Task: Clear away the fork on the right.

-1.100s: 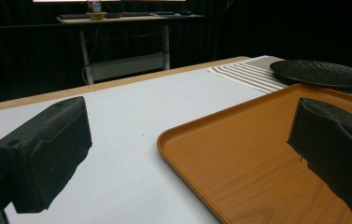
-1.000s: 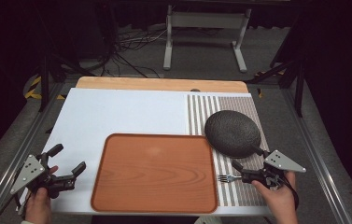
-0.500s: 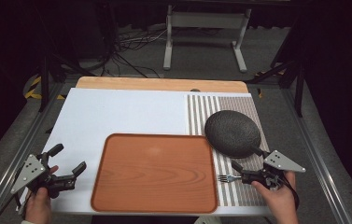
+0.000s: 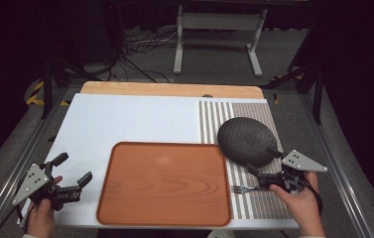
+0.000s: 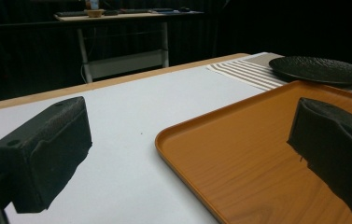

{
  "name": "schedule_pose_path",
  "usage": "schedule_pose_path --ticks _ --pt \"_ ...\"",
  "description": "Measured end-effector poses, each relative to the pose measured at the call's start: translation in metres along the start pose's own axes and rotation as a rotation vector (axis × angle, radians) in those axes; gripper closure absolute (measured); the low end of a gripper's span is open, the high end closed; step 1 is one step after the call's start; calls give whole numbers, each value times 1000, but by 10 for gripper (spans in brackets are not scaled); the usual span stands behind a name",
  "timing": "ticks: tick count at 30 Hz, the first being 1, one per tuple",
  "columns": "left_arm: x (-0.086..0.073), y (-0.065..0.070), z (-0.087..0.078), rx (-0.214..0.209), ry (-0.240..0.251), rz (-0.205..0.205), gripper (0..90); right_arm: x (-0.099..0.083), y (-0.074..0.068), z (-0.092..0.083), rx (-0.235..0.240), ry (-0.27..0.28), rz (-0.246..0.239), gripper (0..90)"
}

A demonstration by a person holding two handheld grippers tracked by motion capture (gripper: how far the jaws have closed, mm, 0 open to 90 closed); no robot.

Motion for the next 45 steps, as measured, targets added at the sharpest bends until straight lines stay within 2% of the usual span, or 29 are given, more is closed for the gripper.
schedule_pose_path --ticks 4,10,11,13,23,25,28,29,31,36,40,45 --pt "0 0 0 0 2 1 2 5 1 0 13 -33 -15 66" --pt "0 0 1 0 -1 2 3 5 2 1 46 -154 -61 65" --pt "0 0 1 0 -1 2 2 5 2 1 46 -154 -61 65" --pt "-1 0 1 0 -6 6 2 5 3 1 60 -195 -76 67" --pt "-1 -1 1 1 -7 5 3 3 0 5 93 -382 -194 89" --pt "-1 0 1 0 -7 5 3 3 0 6 96 -397 -201 93" --pt "-1 0 1 0 -7 7 2 3 0 5 110 -465 -230 98" --pt "-1 0 1 0 -7 6 2 2 0 4 119 -505 -239 99" --pt "-1 0 1 0 -8 6 2 2 0 3 121 -518 -244 100" --pt "-2 0 2 1 -10 5 2 1 1 0 140 -608 -279 99" --pt "-2 0 2 -1 -10 4 2 1 2 0 141 -632 -298 96" --pt "-2 0 2 -2 -12 2 3 -2 4 -5 155 -696 -314 96"
Point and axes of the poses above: each handheld gripper's, and its own axes: z roughly forward along the jaws, x roughly out of its top, y roughly to its right, the point moved 9 cm from there along z, roughly forward along the jaws, and after that the axes turned 7 degrees about x, right-handed, at the moved point
